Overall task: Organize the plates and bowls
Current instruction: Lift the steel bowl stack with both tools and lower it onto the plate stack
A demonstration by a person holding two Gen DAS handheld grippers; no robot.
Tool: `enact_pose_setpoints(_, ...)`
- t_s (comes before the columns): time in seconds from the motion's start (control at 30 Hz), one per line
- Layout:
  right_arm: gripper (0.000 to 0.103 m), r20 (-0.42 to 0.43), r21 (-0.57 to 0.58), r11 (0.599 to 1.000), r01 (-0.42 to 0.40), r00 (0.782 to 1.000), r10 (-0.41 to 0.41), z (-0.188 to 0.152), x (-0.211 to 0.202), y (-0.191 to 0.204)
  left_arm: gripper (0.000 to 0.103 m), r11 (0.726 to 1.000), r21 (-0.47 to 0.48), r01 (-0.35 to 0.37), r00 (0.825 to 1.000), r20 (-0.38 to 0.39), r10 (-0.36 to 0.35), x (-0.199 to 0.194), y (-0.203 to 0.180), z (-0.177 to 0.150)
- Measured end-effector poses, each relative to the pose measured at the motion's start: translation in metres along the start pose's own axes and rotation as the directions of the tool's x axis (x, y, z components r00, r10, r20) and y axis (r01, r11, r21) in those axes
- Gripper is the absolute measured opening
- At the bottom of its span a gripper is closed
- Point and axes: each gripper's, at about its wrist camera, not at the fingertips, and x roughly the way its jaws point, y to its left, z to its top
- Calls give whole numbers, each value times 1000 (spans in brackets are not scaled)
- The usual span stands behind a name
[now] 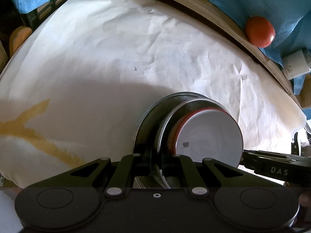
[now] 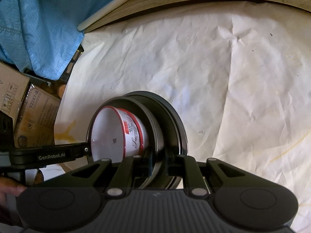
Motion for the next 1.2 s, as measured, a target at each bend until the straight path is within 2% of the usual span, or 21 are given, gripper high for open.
enact_pose_setpoints(1.2, 14, 4, -25, 1000, 12, 1000, -12, -1, -1, 4, 12, 1000, -23, -9, 1000, -4, 9, 2, -2, -2)
